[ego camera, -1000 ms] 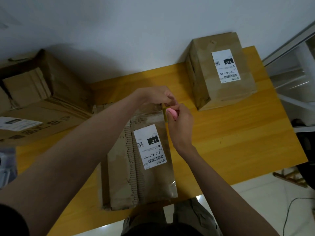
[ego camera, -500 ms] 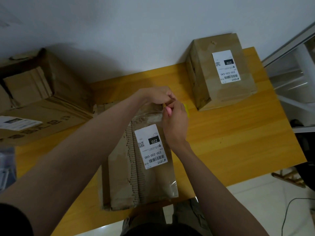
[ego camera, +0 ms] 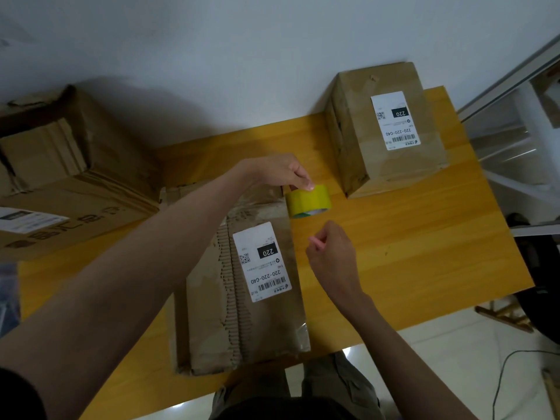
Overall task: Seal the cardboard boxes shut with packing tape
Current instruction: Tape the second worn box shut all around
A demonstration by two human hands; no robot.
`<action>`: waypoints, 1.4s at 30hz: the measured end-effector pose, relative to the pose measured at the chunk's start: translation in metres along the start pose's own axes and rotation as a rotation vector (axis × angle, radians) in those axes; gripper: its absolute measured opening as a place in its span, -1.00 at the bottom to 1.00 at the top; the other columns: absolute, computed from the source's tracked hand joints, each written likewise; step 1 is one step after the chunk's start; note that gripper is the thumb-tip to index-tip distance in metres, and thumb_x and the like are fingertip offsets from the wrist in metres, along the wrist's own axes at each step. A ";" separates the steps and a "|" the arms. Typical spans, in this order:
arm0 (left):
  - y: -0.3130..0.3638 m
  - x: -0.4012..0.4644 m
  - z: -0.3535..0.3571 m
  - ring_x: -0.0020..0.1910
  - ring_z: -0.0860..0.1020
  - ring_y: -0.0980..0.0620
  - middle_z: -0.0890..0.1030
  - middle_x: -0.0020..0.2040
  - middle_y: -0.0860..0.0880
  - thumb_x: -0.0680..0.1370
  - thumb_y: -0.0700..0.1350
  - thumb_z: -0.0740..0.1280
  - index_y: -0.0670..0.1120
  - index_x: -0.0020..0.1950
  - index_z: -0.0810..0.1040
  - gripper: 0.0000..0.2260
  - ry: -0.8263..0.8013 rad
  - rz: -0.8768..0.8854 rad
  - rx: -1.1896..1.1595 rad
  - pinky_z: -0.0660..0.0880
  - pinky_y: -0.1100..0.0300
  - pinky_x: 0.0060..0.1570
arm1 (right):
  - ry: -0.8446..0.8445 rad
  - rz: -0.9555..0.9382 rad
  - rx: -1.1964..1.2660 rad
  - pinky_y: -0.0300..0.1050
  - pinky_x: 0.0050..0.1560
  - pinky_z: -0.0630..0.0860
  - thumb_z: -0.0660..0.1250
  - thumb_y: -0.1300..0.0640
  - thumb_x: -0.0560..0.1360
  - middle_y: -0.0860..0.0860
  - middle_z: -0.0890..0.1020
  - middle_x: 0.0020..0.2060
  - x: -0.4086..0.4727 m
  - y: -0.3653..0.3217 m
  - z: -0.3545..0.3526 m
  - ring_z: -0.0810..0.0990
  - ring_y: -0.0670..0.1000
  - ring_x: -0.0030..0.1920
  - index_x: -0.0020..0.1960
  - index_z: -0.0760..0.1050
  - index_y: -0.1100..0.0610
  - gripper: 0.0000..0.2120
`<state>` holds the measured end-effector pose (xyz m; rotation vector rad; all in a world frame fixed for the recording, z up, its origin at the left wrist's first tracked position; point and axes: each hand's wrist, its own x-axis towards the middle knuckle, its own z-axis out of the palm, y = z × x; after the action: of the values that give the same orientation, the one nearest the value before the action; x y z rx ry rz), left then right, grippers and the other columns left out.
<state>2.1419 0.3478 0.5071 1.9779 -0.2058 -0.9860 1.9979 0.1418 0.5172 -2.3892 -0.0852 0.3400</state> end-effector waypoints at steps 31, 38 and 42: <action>0.074 -0.081 0.158 -0.03 0.53 0.15 0.59 0.03 -0.01 0.53 -0.06 0.49 -0.11 0.19 0.70 -0.74 0.991 0.127 -0.188 0.49 0.30 0.00 | 0.025 -0.088 0.144 -0.35 -0.40 0.29 0.65 -0.03 0.25 -0.12 0.50 -0.37 -0.014 0.019 -0.074 0.43 -0.14 -0.35 -0.17 0.53 0.06 -0.65; 0.077 -0.113 0.156 -0.06 0.63 0.16 0.71 -0.06 0.03 0.50 -0.24 0.50 -0.09 0.02 0.74 -0.87 1.029 -0.050 -0.385 0.57 0.29 0.01 | 0.045 -0.221 0.070 -0.42 -0.26 0.34 0.65 0.01 0.27 -0.11 0.42 -0.24 -0.036 0.016 -0.064 0.41 -0.23 -0.21 -0.12 0.51 0.05 -0.64; 0.071 -0.127 0.154 -0.12 0.63 0.25 0.70 -0.12 0.11 0.52 -0.26 0.48 -0.05 -0.04 0.73 -0.88 0.996 -0.078 -0.387 0.51 0.44 -0.09 | 0.025 -0.261 0.080 -0.42 -0.29 0.33 0.63 -0.03 0.25 -0.07 0.41 -0.21 -0.039 0.017 -0.060 0.40 -0.23 -0.22 -0.07 0.54 0.10 -0.61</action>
<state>1.9629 0.2686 0.5893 1.8811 0.5730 0.0112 1.9753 0.0839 0.5568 -2.2684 -0.3615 0.1863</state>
